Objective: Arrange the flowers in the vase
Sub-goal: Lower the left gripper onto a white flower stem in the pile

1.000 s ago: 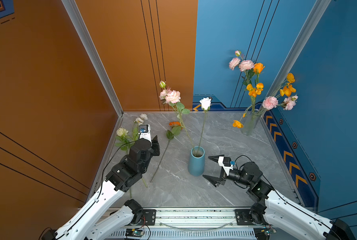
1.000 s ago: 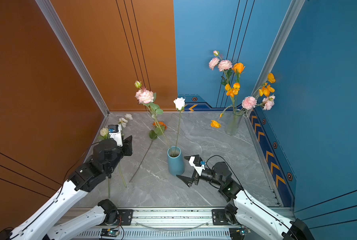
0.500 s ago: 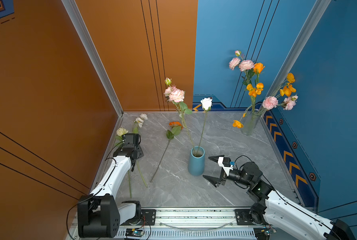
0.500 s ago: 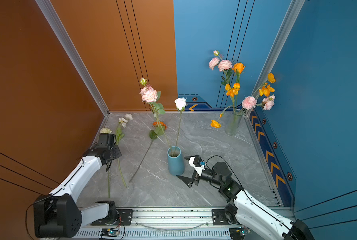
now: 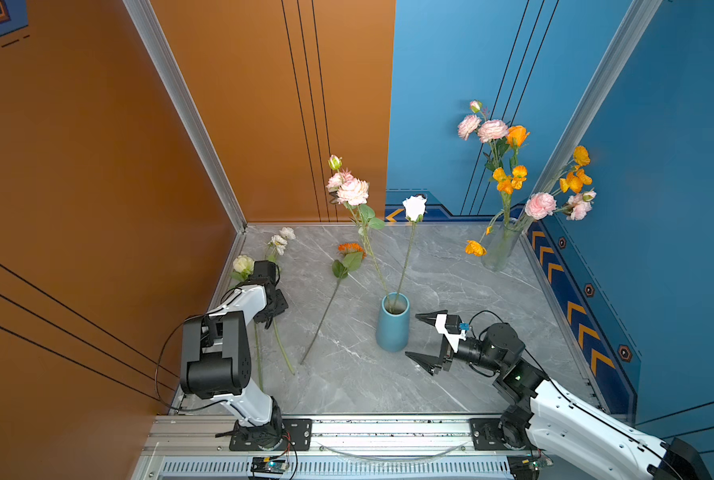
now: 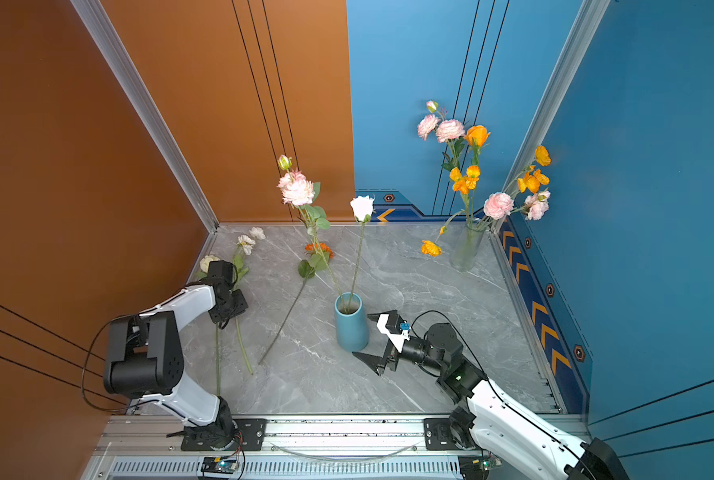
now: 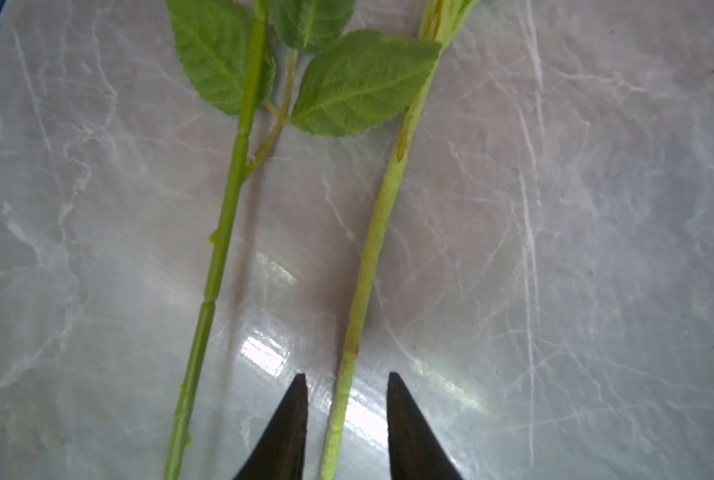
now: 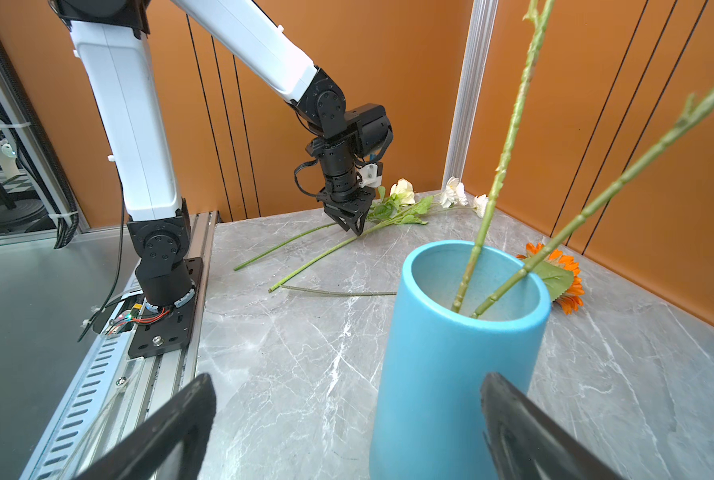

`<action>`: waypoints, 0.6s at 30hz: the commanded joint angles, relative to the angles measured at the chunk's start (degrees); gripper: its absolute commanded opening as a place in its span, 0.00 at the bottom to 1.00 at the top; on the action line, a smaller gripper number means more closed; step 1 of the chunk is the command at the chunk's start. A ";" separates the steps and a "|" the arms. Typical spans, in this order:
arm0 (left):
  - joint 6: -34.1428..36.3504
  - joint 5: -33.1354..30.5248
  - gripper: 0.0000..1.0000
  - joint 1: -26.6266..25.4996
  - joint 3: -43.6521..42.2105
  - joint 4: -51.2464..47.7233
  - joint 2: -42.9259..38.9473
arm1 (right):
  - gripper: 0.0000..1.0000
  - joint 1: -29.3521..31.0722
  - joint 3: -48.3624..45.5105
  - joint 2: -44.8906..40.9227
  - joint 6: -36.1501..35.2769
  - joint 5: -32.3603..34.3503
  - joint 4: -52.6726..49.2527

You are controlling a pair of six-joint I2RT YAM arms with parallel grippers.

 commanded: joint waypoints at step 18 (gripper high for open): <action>1.81 2.93 0.28 0.52 3.84 -0.01 6.31 | 1.00 -0.20 1.46 0.24 -0.35 -0.98 -0.94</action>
